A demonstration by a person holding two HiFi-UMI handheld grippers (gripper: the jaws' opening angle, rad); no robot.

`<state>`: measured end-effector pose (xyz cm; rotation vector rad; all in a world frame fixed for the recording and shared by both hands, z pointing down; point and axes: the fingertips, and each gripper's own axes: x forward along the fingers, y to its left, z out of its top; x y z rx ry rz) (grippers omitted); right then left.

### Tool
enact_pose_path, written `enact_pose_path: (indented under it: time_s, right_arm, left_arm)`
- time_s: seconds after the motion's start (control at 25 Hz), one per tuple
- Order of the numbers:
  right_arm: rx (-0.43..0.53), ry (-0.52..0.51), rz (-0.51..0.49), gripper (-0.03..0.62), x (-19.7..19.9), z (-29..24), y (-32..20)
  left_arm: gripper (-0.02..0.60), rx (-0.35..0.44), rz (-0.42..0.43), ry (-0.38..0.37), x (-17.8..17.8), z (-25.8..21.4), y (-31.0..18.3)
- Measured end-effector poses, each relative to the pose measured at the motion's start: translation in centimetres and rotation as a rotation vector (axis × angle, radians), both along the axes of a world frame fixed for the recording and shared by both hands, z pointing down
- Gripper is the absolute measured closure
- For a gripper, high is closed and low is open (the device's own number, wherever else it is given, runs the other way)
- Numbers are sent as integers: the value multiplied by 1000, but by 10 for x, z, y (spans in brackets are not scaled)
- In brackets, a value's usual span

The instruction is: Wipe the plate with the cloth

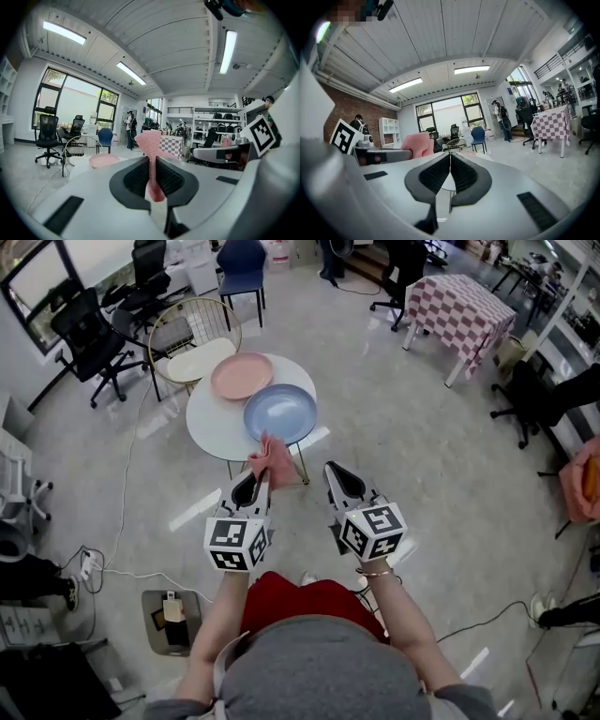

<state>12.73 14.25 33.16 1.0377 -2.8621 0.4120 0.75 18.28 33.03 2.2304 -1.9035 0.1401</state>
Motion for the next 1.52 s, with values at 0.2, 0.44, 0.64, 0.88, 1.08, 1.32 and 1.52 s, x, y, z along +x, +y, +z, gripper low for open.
enact_pose_path:
  time_s: [0.2, 0.44, 0.64, 0.88, 1.08, 1.32, 1.52]
  right_arm:
    - [-19, -1, 11, 565, 8, 9, -11]
    - [-25, -16, 55, 565, 10, 12, -33]
    - [-26, -8, 68, 565, 10, 14, -54]
    - [-43, -1, 117, 565, -7, 28, -93]
    - [-68, 18, 113, 565, -38, 40, -135]
    - [-84, 45, 127, 565, -82, 46, -195]
    - [-101, 53, 153, 565, -111, 56, -233]
  left_arm:
    - [548, 0, -44, 23, -6, 3, -7]
    - [548, 1, -22, -20, -15, 1, -25]
    - [548, -19, -12, -25, -21, 12, -43]
    - [548, -48, 11, -1, -42, 32, -85]
    - [548, -62, 21, 7, -69, 45, -133]
    - [548, -93, 40, 29, -113, 56, -192]
    - [548, -113, 62, 30, -147, 67, -235]
